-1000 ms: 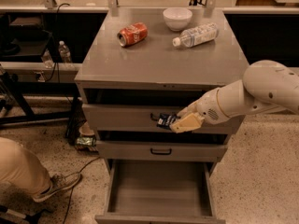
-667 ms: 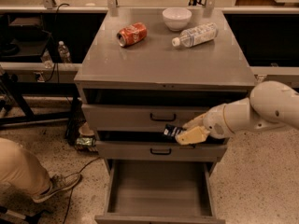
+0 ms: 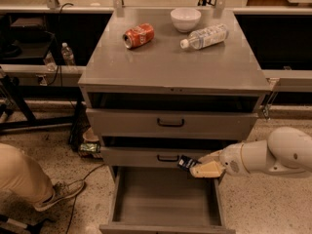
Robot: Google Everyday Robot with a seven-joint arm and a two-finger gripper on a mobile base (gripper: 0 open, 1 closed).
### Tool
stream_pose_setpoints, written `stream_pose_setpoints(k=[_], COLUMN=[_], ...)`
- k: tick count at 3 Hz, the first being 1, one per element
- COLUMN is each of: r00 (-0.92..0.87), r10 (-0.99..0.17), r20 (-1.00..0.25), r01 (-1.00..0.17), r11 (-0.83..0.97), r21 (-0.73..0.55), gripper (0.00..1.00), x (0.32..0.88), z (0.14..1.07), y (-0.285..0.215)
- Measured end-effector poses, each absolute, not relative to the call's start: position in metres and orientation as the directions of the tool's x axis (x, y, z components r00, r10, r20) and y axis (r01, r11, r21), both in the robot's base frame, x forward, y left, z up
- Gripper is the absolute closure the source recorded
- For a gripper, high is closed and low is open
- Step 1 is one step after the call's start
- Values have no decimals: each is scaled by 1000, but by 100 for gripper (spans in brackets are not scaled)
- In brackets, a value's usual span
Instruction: Place rxbar blueberry into bottom drawer
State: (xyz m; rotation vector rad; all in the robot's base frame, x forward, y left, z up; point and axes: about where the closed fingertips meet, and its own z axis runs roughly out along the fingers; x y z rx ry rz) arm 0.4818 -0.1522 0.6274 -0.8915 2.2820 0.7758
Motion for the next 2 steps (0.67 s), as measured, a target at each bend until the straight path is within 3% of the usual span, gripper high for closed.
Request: stream_pose_setpoints(k=[1, 2], r00=[-685, -685], r10=[-337, -337], r20=[-646, -646], r01=[-678, -678], r11=[619, 619], r21=[396, 396], gripper=[100, 100], x=[462, 462], z=[580, 580], y=[-157, -157])
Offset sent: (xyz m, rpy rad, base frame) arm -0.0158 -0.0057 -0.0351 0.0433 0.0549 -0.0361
